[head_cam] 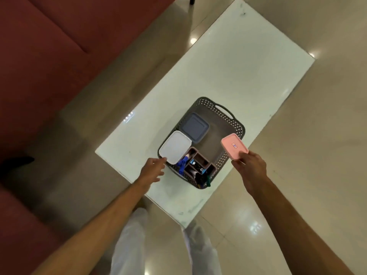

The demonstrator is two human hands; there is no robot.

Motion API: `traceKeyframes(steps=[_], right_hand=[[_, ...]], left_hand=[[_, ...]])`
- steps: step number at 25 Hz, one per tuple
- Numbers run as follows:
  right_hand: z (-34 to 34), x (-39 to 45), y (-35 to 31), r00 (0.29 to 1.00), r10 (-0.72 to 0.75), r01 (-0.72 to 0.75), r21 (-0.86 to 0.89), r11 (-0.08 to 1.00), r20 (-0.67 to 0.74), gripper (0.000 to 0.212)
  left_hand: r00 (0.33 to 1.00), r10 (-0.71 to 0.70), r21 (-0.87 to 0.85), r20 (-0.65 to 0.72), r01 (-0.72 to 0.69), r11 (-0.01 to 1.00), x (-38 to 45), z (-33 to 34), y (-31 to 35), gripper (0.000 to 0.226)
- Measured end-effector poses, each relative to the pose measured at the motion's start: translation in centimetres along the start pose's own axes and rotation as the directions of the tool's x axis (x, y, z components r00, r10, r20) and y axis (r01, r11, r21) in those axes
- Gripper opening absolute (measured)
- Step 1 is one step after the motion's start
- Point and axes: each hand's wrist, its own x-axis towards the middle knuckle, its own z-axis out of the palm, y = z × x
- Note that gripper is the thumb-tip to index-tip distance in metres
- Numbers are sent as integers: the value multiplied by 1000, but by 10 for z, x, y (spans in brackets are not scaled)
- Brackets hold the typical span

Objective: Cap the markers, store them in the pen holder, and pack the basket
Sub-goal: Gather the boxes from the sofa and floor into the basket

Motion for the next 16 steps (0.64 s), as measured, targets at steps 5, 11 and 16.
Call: traceKeyframes(steps=[5,11,16], right_hand=[[16,28,-17,994,-17,36,-176,984,108,38],[58,75,-34,999,19,-13,-167,986,38,38],[92,124,-32,1000,10,-16,-238,971,-30,34]], left_hand=[[994,-110,-398,22,110,911,-3,41,-30,42],[999,-37,-405,0,34,914,8,66,-43,12],[998,15,-491,-67,-46,870,16,78,-59,22]])
